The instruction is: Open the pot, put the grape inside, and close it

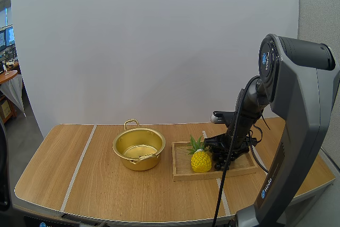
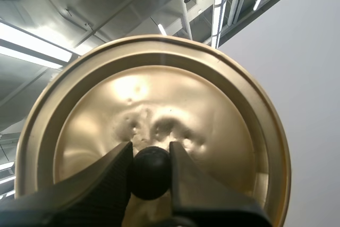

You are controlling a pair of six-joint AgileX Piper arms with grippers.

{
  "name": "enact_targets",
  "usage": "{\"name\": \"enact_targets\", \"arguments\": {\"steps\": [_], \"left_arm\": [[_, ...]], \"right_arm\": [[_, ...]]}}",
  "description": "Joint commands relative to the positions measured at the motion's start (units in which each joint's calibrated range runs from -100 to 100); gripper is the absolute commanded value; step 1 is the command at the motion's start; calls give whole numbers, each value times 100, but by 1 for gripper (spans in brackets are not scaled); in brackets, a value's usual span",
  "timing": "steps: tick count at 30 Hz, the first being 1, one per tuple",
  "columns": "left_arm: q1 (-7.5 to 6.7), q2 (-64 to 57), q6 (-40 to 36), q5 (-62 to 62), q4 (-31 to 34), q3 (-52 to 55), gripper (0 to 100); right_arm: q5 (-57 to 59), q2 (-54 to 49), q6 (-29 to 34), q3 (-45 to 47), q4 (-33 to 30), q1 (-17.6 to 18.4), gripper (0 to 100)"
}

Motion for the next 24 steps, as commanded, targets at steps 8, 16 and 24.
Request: {"name": "enact_targets", "arguments": {"steps": [8, 16, 24], "left_arm": [[-13, -27, -56, -262, 81, -22, 0], [-13, -27, -56, -262, 81, -22, 0], [-13, -27, -56, -262, 81, -22, 0]], "right_arm": [[-94, -24, -53, -19, 29, -17, 0], [76, -1081, -58, -34, 29, -17, 0], [438, -2569, -58, -197, 29, -17, 0]]}}
